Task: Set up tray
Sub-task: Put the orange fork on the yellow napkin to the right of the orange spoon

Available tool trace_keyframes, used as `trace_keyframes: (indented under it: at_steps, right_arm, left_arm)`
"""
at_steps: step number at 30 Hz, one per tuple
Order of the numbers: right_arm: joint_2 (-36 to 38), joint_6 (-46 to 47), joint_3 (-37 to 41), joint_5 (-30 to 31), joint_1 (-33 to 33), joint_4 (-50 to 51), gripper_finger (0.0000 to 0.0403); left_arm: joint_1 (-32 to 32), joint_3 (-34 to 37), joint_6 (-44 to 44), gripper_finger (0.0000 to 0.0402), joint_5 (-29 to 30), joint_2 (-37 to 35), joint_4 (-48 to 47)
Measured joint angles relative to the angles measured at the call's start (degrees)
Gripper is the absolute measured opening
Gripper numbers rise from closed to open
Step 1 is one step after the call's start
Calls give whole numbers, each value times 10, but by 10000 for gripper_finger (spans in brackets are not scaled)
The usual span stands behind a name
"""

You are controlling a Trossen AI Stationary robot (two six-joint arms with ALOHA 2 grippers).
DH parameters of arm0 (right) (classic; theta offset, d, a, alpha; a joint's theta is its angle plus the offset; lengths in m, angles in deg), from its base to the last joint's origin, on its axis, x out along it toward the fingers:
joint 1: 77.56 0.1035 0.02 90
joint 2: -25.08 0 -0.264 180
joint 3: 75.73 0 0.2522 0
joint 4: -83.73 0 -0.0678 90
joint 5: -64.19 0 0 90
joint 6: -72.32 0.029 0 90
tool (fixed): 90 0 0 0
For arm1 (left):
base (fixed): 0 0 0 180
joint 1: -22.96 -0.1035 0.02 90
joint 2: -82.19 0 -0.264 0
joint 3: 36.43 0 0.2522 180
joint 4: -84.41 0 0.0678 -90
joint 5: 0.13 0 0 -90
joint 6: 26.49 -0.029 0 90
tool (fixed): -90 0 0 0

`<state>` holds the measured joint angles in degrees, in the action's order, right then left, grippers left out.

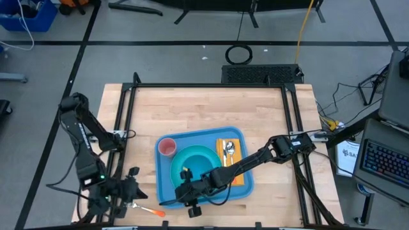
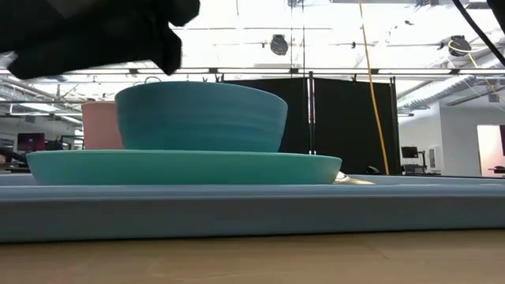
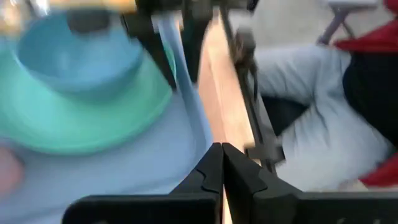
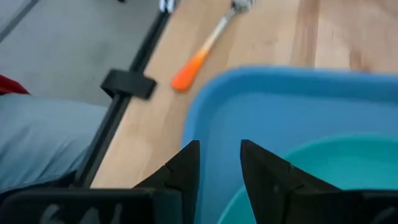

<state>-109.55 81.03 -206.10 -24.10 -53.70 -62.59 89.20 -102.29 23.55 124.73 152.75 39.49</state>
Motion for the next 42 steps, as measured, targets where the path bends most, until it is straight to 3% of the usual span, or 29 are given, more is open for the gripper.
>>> trace_keyframes:
  at_steps: [10,27,42]
  right_arm:
    - [1,28,28,0,3,13,105]
    - [1,23,30,0,3,-11,105]
    - [22,-15,30,-2,11,-60,105]
  left_arm:
    - [-33,0,164,5,-169,82,-63]
    - [-1,0,252,21,-230,127,-45]
    - [-4,-1,256,26,-261,203,-8]
